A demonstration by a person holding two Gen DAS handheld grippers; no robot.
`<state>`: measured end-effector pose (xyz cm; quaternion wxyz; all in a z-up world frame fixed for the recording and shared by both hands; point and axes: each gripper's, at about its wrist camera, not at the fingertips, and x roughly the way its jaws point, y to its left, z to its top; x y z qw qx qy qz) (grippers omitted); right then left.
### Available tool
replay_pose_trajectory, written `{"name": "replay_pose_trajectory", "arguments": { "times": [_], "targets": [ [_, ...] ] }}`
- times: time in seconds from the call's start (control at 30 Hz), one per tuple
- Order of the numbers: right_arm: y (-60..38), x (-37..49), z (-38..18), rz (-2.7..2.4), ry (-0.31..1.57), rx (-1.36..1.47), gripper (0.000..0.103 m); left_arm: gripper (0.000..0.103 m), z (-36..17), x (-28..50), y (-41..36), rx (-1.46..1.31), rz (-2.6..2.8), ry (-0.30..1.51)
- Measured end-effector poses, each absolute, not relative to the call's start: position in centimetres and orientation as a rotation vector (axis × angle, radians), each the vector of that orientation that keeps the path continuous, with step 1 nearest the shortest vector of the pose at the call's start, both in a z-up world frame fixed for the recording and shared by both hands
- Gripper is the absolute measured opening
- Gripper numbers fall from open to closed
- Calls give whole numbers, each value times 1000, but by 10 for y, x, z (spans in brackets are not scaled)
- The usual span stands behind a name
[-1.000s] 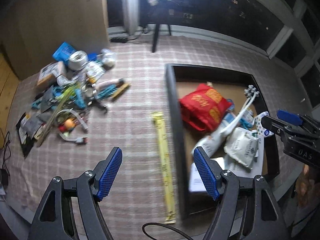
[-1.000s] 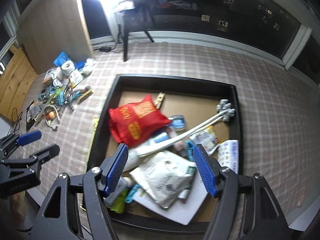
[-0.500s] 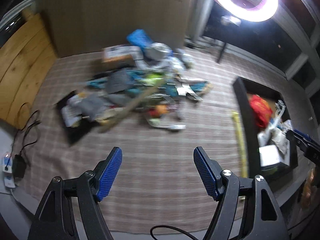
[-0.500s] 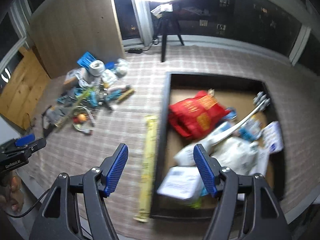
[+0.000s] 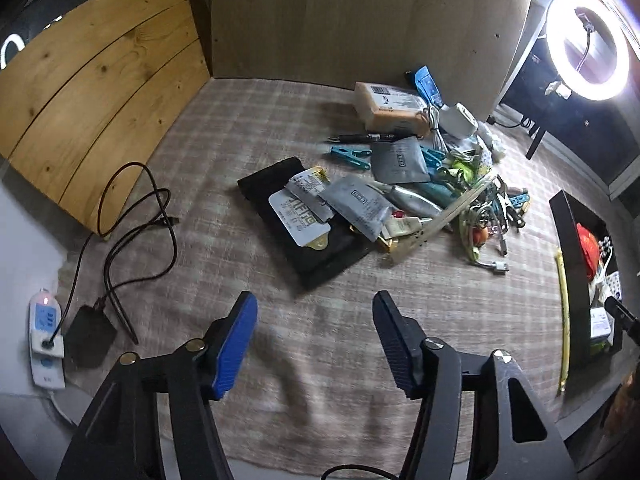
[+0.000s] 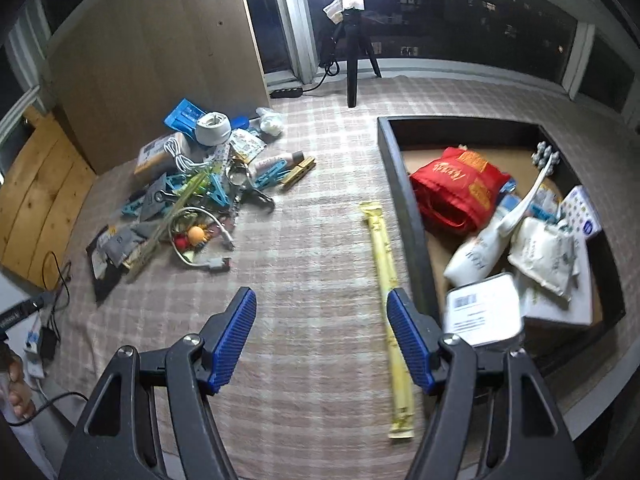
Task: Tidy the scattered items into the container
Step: 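Move both grippers back over the pile, then grasp the long wooden stick with the left gripper while the right grasps the metal scissors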
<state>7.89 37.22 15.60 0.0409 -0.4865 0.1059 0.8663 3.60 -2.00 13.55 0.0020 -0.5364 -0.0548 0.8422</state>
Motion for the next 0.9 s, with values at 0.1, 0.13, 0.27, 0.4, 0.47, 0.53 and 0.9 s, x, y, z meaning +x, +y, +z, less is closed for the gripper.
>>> {"name": "replay_pose_trajectory", "arguments": {
  "times": [0.1,0.13,0.27,0.4,0.47,0.53,0.9],
  "targets": [
    [365,75,152,2651,353,-1508,67,56,131,30,-14,-1673,2625,-118],
    [364,73,152,2648,348,-1513,67,56,130,27,-11,-1673,2621,-110],
    [364,63,152,2654,322,-1515,66,56,134,19,8,-1638,2610,-71],
    [370,48,154,2659,304,-1520,65,56,140,7,33,-1623,2598,-41],
    [372,40,159,2683,296,-1506,65,56,145,-2,46,-1606,2615,-5],
    [372,33,162,2694,273,-1497,65,56,151,-10,56,-1573,2626,11],
    [361,-32,153,2766,113,-1618,61,56,105,-56,108,-1598,2502,259]
  ]
}}
